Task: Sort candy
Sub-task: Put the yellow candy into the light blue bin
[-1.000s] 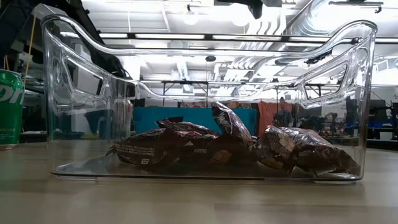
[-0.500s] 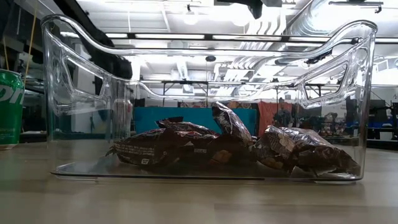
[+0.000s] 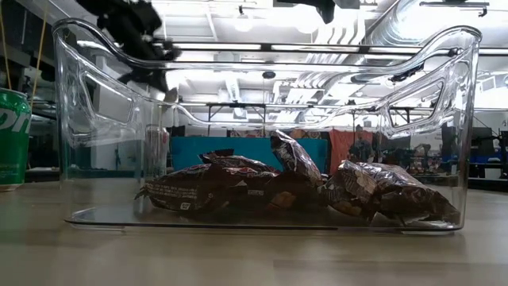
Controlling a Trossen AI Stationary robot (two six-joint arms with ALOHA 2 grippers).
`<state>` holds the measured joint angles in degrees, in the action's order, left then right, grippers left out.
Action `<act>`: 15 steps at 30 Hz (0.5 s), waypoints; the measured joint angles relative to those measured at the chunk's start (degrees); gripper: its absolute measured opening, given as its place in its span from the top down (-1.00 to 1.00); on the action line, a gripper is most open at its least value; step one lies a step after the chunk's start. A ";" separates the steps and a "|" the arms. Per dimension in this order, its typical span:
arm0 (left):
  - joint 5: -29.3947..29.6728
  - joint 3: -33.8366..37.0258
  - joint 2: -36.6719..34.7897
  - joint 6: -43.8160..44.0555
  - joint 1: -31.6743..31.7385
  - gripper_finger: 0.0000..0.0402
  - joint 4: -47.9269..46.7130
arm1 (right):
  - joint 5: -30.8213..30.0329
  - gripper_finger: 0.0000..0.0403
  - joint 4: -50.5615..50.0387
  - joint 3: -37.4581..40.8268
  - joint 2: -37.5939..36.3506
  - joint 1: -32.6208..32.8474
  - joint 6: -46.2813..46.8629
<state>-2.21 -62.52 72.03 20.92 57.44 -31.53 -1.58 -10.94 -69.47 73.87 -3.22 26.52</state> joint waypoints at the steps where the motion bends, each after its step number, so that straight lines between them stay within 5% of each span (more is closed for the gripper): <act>1: -0.42 0.00 -1.17 0.04 -1.36 1.00 1.08 | 0.02 -0.10 0.00 0.00 0.00 0.00 0.00; 15: -5.16 0.05 -6.09 -2.76 -23.40 1.00 20.99 | 2.22 -0.10 2.54 0.00 -0.35 -0.01 -4.77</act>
<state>-7.37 -62.47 65.94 18.16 34.04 -10.54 0.64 -8.40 -69.47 73.52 -3.24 21.75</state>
